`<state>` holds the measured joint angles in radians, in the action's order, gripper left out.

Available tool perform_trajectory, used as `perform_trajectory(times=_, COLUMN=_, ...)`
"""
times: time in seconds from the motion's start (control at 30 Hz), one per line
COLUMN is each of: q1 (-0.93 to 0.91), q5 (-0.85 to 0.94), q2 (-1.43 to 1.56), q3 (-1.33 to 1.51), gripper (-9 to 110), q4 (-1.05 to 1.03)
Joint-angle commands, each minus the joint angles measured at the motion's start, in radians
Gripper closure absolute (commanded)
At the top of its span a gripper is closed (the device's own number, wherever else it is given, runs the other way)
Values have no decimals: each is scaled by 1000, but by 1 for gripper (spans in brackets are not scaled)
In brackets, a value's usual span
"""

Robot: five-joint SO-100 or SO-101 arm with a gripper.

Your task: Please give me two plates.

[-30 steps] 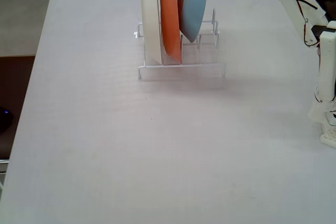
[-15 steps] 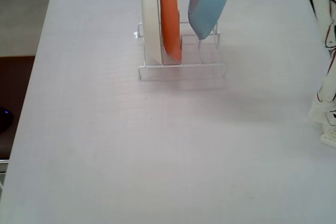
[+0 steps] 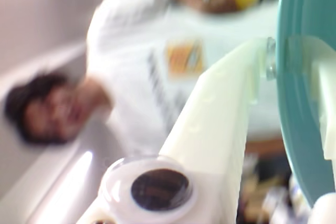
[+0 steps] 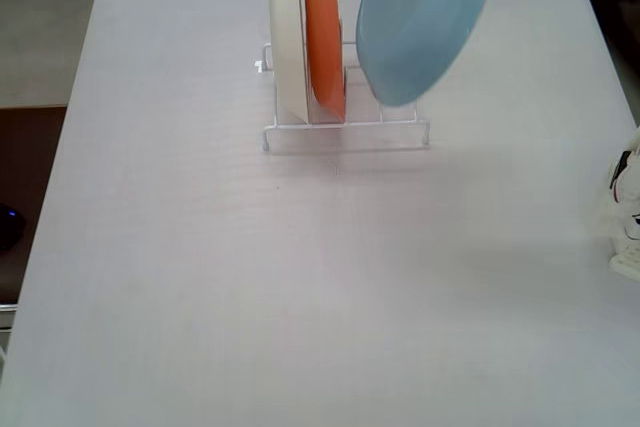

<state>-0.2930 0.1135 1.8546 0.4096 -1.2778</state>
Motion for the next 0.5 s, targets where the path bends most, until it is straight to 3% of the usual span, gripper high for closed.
perform_trajectory(times=0.0, q1=106, q5=-38, q2=75, q3=-60, gripper=102, q4=84)
perform_trajectory(times=0.47, q1=426, q5=-3, q2=80, q3=227, gripper=102, q4=558)
